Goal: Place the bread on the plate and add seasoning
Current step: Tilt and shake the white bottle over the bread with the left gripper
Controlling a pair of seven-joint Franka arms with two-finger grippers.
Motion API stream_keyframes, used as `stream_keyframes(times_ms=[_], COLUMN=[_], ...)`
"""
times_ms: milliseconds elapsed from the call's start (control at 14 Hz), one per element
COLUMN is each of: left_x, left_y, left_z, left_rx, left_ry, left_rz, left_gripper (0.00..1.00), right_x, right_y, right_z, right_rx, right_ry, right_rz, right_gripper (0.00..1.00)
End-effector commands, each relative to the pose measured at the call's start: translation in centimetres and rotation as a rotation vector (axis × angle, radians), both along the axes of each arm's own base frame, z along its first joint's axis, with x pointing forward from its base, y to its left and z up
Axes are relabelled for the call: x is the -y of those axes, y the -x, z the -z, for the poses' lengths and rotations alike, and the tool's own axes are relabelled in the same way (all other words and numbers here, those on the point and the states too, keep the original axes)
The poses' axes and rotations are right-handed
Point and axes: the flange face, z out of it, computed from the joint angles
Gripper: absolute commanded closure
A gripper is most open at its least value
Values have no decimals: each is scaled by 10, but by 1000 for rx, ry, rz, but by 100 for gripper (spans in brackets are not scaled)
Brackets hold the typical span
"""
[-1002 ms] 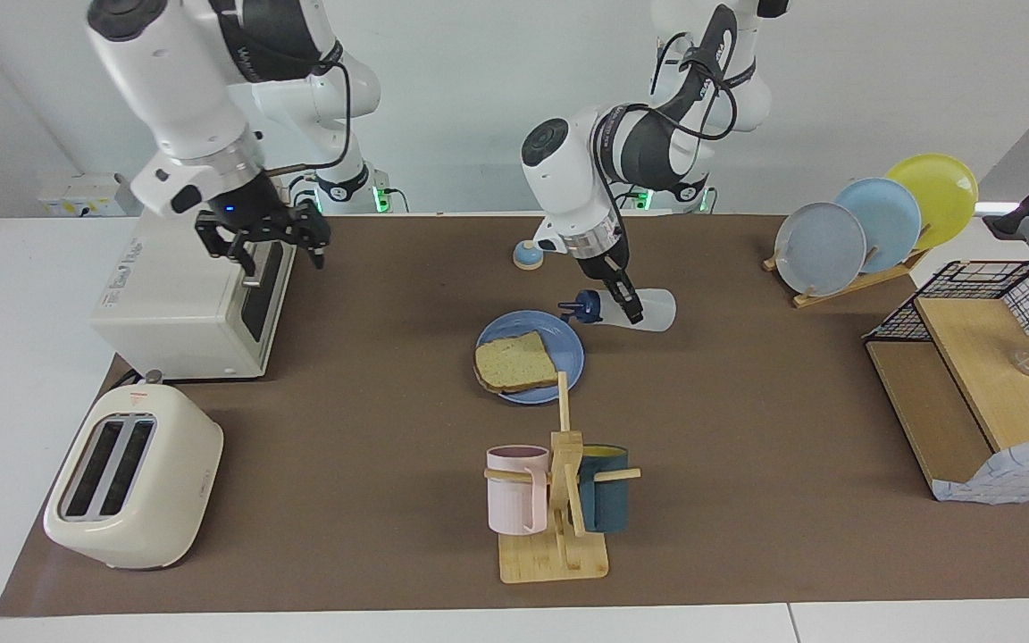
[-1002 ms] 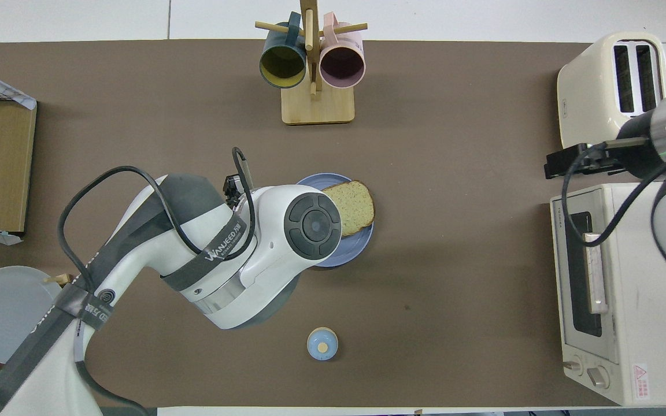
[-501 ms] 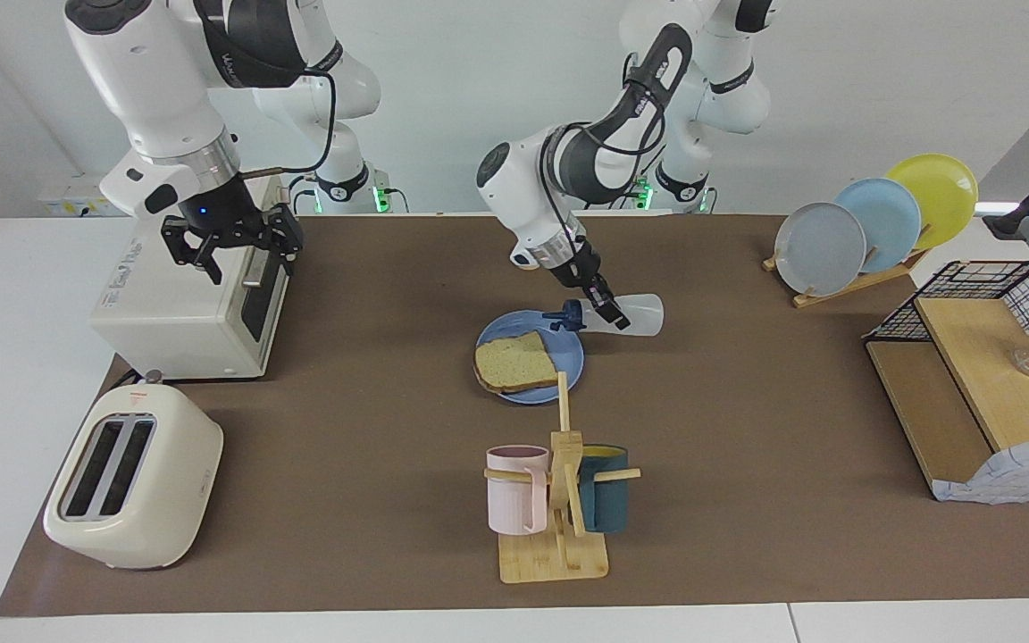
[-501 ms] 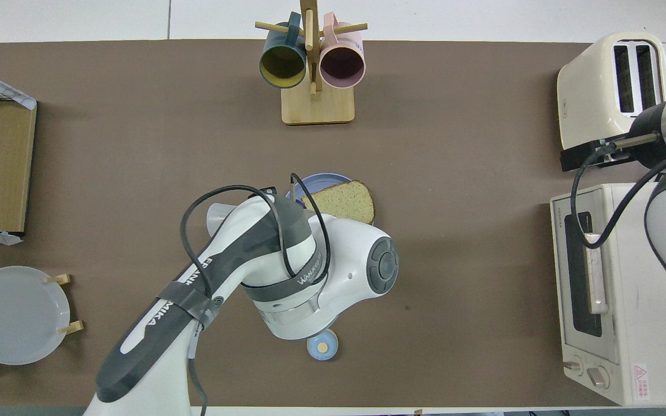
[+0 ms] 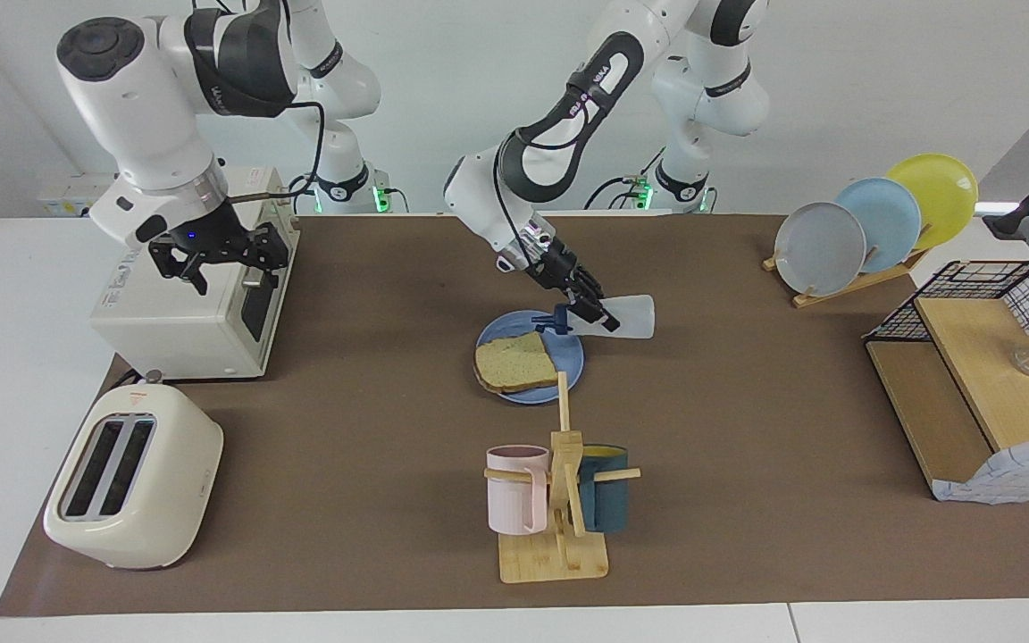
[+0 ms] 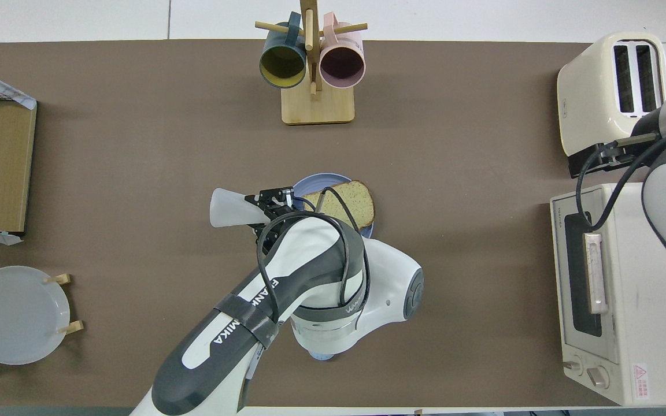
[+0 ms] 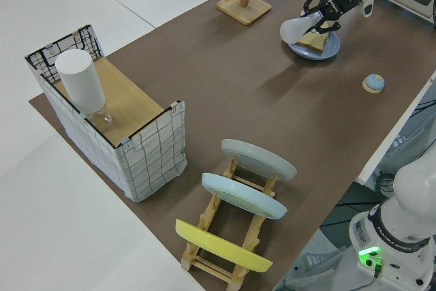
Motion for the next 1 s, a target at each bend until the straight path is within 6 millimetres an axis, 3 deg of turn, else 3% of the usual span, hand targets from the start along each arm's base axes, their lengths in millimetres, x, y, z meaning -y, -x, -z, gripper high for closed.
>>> stream_keyframes(times_ms=[0, 143, 215, 358, 644, 787, 859, 931], left_x=[-8, -33, -34, -27, 11, 21, 32, 40], left_y=[-20, -44, -47, -36, 1, 8, 17, 11], left_z=[-5, -3, -5, -1, 3, 8, 36, 64], left_rx=[83, 118, 131, 125, 125, 122, 102, 116], left_ry=[-73, -113, -124, -134, -139, -144, -193, -230], left_rz=[22, 23, 29, 51, 131, 148, 162, 144], left_gripper=[100, 100, 100, 100, 100, 100, 100, 100], right_x=[4, 12, 18, 30, 30, 27, 26, 23], right_y=[-7, -12, -11, -9, -8, -6, -5, -5], right_z=[10, -2, -4, -5, -4, -11, -12, -12], right_rx=[-68, -63, -54, -48, -51, -39, -37, -37], right_ry=[-3, -2, -2, 0, 0, 0, 0, 0], right_rz=[-18, -1, 15, 53, 58, 58, 55, 50], right_gripper=[0, 0, 0, 0, 0, 0, 0, 0])
